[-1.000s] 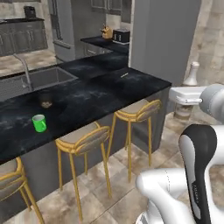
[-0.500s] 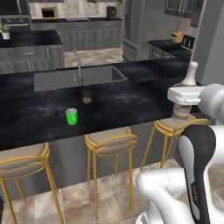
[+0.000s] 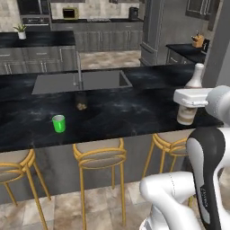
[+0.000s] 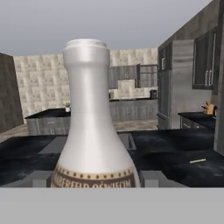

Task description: Open the cabinet directly in front. Then move the liquor and the mug to the dining counter with the jar on it.

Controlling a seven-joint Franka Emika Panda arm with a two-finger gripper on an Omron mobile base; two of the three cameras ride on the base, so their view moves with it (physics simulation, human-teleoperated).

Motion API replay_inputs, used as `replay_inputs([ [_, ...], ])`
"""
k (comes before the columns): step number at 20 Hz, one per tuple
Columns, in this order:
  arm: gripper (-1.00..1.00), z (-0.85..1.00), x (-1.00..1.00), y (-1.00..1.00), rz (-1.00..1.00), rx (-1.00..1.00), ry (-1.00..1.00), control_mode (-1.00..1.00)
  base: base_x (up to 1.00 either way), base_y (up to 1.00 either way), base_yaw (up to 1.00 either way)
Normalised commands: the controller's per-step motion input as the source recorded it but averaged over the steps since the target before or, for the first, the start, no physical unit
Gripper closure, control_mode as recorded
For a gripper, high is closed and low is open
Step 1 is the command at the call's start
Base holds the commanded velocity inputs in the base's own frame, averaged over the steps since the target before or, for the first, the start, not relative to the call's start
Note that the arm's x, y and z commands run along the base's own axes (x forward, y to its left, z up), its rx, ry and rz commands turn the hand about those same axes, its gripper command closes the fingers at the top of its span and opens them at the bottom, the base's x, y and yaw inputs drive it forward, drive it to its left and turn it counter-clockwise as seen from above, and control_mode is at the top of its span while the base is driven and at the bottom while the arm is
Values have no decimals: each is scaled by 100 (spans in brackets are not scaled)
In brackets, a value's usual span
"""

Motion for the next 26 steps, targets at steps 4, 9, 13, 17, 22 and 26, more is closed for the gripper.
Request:
replay_inputs([
  [4,100,0,0,0,0,0,0,100,73,-1,2],
  [9,100,0,0,0,0,0,0,100,78,-2,6],
  [13,100,0,0,0,0,0,0,100,39,-1,11],
  [17,100,0,0,0,0,0,0,100,43,-1,13],
  [22,100,0,0,0,0,0,0,100,63,0,12],
  [26,100,-17,56,-8,12,0,16,-100,16,-1,4],
])
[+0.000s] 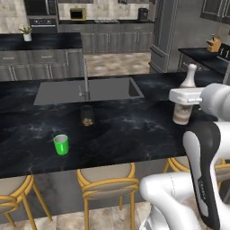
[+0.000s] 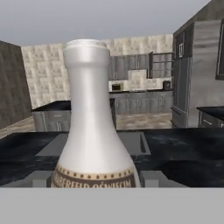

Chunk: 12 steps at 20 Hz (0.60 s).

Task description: Open the cabinet directly in front. Then move the liquor and the mug to the dining counter with the jar on it.

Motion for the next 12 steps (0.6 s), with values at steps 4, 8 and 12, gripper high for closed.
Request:
replay_inputs([
  [4,100,-45,59,-8,23,0,30,-100,0,0,0],
  [8,100,-74,2,-22,32,0,33,-100,0,0,0],
  [12,100,-72,0,1,19,2,26,-100,0,0,0],
])
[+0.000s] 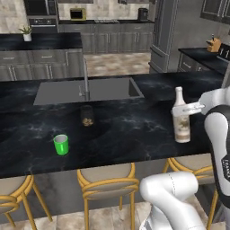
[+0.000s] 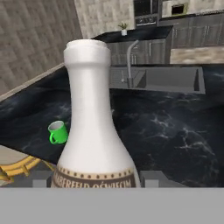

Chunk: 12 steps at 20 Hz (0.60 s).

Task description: Open the cabinet directly in front. Then move the liquor and the mug to the dining counter with the jar on it.

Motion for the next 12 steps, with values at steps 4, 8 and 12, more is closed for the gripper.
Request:
replay_inputs([
  [4,100,-8,4,4,4,2,6,-100,0,0,0],
  [8,100,-18,64,6,0,0,0,-100,0,0,0],
  [12,100,-40,100,12,0,0,-4,-100,0,0,0],
])
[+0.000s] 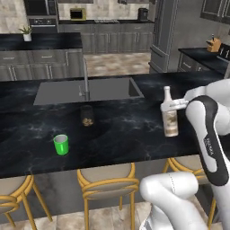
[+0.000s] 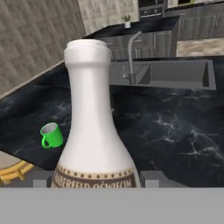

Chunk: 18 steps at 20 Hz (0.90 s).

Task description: Open the cabinet directly in front. Then move the liquor and the mug to the dining counter with the jar on it.

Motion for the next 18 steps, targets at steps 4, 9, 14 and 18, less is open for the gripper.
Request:
replay_inputs([
  [4,100,-65,99,21,5,0,9,-100,0,0,0],
  [9,100,-76,100,43,7,-3,15,-100,0,0,0],
  [14,100,-50,79,34,3,-5,5,-100,0,0,0],
  [18,100,-34,40,16,0,0,-16,-100,0,0,0],
])
